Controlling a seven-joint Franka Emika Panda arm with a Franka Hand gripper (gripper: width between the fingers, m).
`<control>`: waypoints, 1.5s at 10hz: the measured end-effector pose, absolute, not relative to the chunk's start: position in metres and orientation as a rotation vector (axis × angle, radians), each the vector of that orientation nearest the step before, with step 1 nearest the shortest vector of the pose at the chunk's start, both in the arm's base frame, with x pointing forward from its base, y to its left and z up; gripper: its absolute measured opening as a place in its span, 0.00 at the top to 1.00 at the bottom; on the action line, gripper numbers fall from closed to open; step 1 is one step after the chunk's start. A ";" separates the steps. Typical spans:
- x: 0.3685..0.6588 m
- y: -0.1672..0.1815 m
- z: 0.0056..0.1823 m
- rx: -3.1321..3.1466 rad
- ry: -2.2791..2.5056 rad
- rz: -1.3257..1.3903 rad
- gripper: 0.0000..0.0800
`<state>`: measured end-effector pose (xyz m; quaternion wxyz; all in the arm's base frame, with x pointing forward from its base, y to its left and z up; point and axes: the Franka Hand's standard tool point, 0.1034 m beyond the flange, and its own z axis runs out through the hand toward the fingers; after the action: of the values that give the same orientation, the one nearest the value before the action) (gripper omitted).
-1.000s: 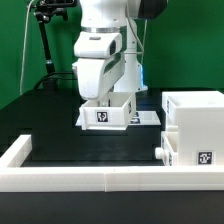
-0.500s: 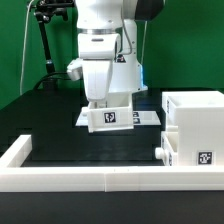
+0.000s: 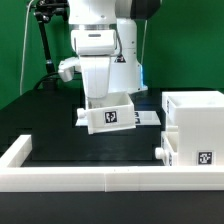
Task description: Assemble drawer
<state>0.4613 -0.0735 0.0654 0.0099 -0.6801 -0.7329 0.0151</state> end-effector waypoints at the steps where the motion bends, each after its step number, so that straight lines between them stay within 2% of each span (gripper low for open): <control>1: 0.461 -0.073 0.065 -2.124 -2.287 0.047 0.94; 3: 0.464 -0.073 0.064 -2.117 -2.296 0.044 0.94; 8: 0.510 -0.064 0.067 -2.102 -2.331 0.008 0.94; 9: 0.513 -0.056 0.063 -2.090 -2.334 0.003 0.94; 15: 0.517 -0.048 0.062 -2.077 -2.342 -0.006 0.94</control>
Offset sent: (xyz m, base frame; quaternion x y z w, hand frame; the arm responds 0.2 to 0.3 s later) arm 0.0336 0.0145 -0.0048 -0.0503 0.0305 -0.0534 0.9968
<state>0.5168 -0.0476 0.0621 0.0057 -0.6635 -0.7482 -0.0020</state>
